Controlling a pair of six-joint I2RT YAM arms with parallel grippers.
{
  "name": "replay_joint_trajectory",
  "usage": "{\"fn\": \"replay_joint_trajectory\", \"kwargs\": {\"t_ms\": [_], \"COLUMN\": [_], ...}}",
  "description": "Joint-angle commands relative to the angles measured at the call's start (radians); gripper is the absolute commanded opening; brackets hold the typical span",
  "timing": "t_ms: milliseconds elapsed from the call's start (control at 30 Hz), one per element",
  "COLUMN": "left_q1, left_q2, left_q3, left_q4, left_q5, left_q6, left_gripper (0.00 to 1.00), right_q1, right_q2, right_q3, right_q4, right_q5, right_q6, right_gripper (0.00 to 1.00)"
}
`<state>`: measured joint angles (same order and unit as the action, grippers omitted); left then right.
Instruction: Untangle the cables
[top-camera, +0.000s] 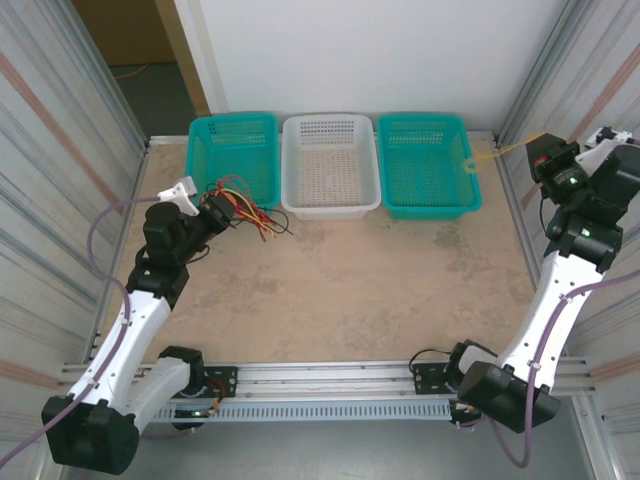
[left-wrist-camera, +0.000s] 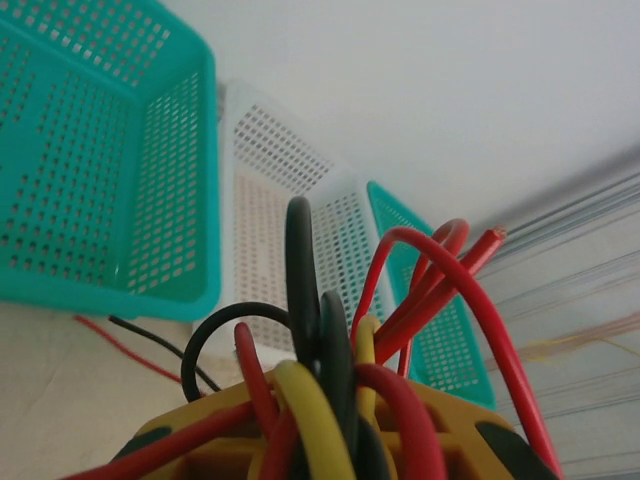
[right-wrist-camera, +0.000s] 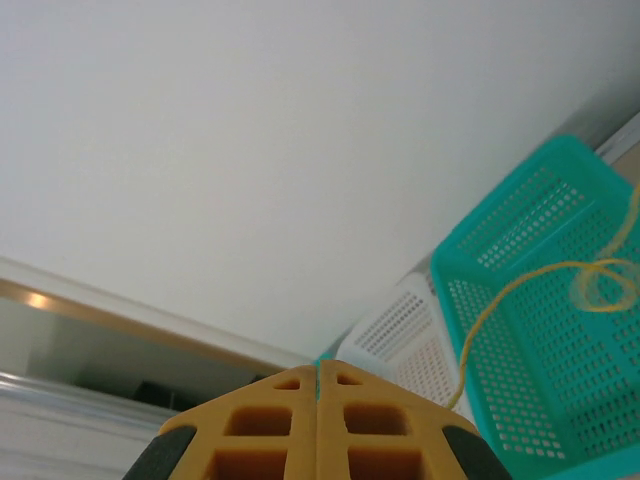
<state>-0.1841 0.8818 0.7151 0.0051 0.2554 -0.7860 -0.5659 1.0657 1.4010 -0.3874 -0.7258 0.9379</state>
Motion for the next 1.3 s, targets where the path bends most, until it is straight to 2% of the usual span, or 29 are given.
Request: {"fn": "replay_joint_trajectory", "kwargs": {"t_ms": [0,167,233,400,500,567,600,633,733,767,900,1000,1133,1267], "left_q1": [0.003,-0.023,-0.117,-0.434,-0.536,-0.557,-0.557,-0.557,-0.56,-0.565,-0.601,-0.61,-0.609,-0.601], "left_q2": [-0.006,0.046,0.076,0.243,0.341,0.397,0.424,0.444,0.494,0.503,0.492,0.444,0.327,0.305], "left_q3": [0.035,0.042,0.053,0.151,0.184,0.208,0.225,0.239,0.298,0.317,0.39,0.459,0.499,0.538], "left_q4": [-0.073,-0.107,-0.111,-0.145,-0.138,-0.142,-0.158,-0.172,-0.248,-0.278,-0.442,-0.583,-0.6,-0.55], "left_q5": [-0.026,0.078,0.051,-0.077,-0.142,-0.155,-0.154,-0.155,-0.152,-0.148,-0.201,-0.261,-0.292,-0.261], "left_q6": [0.05,0.071,0.098,0.19,0.186,0.183,0.177,0.177,0.208,0.234,0.395,0.575,0.836,1.051], "left_gripper": [0.0,0.0,0.0,0.0,0.0,0.0,0.11,0.27,0.9,0.98,0.99,0.99,0.99,0.99], "right_q1": [-0.029,-0.024,0.009,0.115,0.188,0.242,0.272,0.299,0.397,0.434,0.565,0.658,0.802,0.96], "right_q2": [-0.018,-0.005,-0.004,-0.014,-0.02,-0.023,-0.023,-0.023,-0.017,-0.015,0.003,0.03,0.081,0.124], "right_q3": [0.062,0.078,0.096,0.112,0.107,0.107,0.108,0.109,0.119,0.122,0.15,0.159,0.165,0.172], "right_q4": [0.056,0.13,0.086,-0.005,-0.043,-0.07,-0.082,-0.093,-0.15,-0.17,-0.253,-0.29,-0.318,-0.324], "right_q5": [-0.051,-0.086,-0.068,-0.015,0.016,0.043,0.055,0.068,0.127,0.151,0.25,0.291,0.303,0.338], "right_q6": [0.047,0.109,0.069,-0.025,-0.069,-0.102,-0.117,-0.133,-0.195,-0.22,-0.313,-0.359,-0.406,-0.443], "right_gripper": [0.0,0.0,0.0,0.0,0.0,0.0,0.0,0.0,0.0,0.0,0.0,0.0,0.0,0.0]}}
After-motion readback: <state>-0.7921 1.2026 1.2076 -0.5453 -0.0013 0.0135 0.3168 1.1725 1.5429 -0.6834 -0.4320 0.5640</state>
